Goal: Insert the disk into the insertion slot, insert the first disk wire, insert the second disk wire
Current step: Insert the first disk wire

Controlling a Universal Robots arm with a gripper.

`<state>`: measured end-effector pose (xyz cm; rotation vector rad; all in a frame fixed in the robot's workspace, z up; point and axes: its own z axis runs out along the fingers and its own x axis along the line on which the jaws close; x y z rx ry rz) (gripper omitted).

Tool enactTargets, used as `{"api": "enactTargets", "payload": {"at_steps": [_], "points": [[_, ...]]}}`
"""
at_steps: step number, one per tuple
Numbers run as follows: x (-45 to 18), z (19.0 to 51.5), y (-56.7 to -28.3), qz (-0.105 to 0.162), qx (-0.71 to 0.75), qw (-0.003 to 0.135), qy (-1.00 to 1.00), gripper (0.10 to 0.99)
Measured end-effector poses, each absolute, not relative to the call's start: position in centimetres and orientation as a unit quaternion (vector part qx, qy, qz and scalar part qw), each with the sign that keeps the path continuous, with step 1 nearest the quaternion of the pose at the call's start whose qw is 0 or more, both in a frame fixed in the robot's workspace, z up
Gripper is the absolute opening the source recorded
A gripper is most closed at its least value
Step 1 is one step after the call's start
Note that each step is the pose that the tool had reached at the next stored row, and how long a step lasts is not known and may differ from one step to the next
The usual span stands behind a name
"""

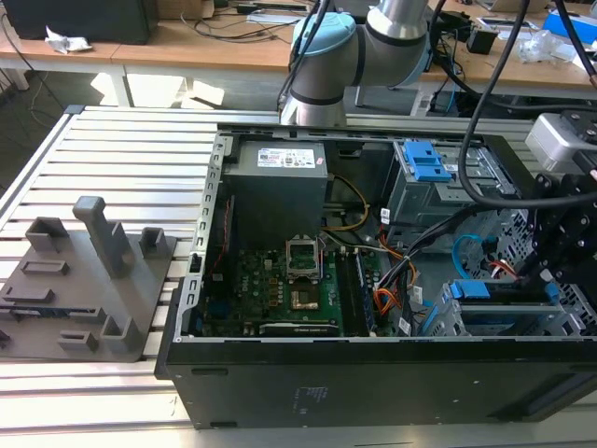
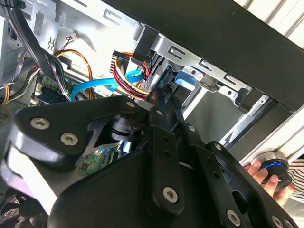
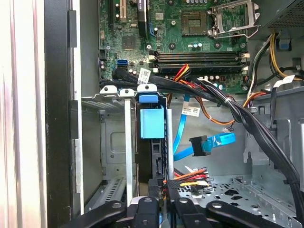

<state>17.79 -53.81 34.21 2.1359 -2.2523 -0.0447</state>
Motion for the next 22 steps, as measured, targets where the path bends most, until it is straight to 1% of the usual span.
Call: {"api": "enactTargets", "payload": {"at_steps": [1,2,7,8,9,10,13,22], "points": [[17.8,34.2,-53.8,-0.014,0.688,0.019,-0.725,0.235],[17.8,34.2,-53.8,-0.014,0.688,0.019,-0.725,0.235],[17.8,36.3,-53.7,-0.014,0.688,0.019,-0.725,0.235],[17.8,37.0,-53.6,-0.013,0.688,0.02,-0.725,0.22],[17.8,37.4,-53.6,-0.013,0.688,0.02,-0.725,0.153],[17.8,37.7,-53.6,-0.013,0.688,0.02,-0.725,0.106],[17.8,38.6,-53.6,-0.013,0.688,0.02,-0.725,0.106],[17.8,38.6,-53.6,-0.012,0.688,0.02,-0.725,0.106]]}}
